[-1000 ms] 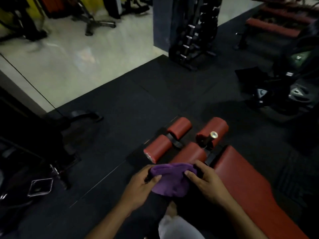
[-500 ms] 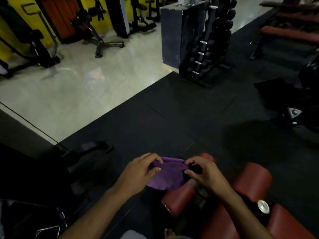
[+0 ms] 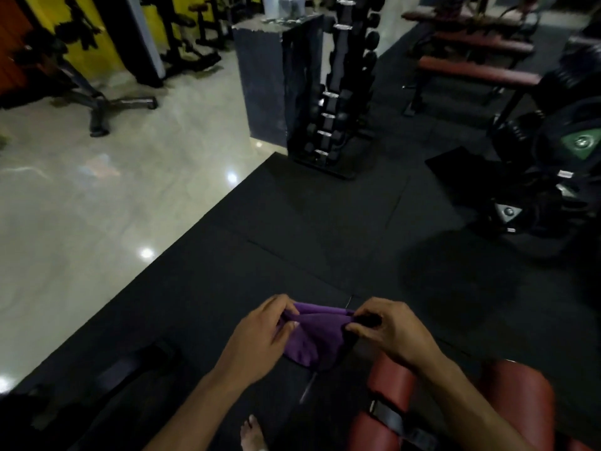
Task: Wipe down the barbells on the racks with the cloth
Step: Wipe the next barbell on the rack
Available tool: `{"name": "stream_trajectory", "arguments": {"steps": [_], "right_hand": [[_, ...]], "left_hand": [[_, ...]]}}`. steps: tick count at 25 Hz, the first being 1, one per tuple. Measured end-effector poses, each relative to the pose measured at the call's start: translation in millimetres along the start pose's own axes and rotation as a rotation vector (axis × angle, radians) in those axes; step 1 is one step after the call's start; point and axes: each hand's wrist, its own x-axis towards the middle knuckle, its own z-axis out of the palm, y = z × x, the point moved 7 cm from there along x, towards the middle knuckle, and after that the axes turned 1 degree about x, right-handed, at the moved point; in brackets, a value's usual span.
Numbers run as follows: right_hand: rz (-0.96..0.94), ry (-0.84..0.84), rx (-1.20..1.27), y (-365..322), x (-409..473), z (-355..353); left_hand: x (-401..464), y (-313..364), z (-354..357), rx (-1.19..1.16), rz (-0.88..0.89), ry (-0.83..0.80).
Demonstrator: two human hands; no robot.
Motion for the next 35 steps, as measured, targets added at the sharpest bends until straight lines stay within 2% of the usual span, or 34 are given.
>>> {"name": "stream_trajectory", "arguments": {"steps": [3, 6, 10, 13, 17, 22, 26, 28, 31, 32, 35], "right_hand": [[0.051, 0.069, -0.032, 1.7, 41.8, -38.2], [0.204, 0.179, -0.044, 38.6, 54.5, -76.9], [0.416, 0.479, 0.12, 114.2, 35.1, -123.1], [0.507, 0.675, 0.294, 170.7, 30.7, -158.9], [0.571, 0.889, 0.377, 223.4, 37.8, -224.1], [0.635, 0.999, 0.406, 273.0, 53.7, -304.0], [0.725, 1.181, 0.362, 325.4, 63.3, -355.3], [0.785, 1.201, 0.507, 352.0, 68.2, -364.7], [0.816, 1.22, 0.917, 393.3, 88.3, -376.6], [0.834, 1.26, 0.95, 405.1, 89.2, -384.1], [0.863, 1.569, 0.991, 427.4, 64.4, -414.9]], "left_hand": [[70.1, -5.9, -8.8, -0.065, 0.055, -0.043], [150.1, 10.6, 14.8, -0.138, 0.144, -0.14], [252.1, 61.9, 84.8, -0.154, 0.287, -0.359], [329.5, 104.7, 144.8, -0.157, 0.372, -0.493], [426.2, 178.0, 201.9, -0.198, 0.465, -0.685], [508.7, 247.8, 263.5, -0.19, 0.579, -0.823], [566.9, 290.9, 329.8, -0.193, 0.74, -0.96], [592.9, 317.9, 348.5, -0.308, 0.744, -1.038], [639.0, 369.8, 381.0, -0.41, 0.715, -1.216], [649.3, 390.1, 394.3, -0.423, 0.732, -1.277], [664.5, 446.1, 441.8, -0.459, 0.725, -1.378]]}}
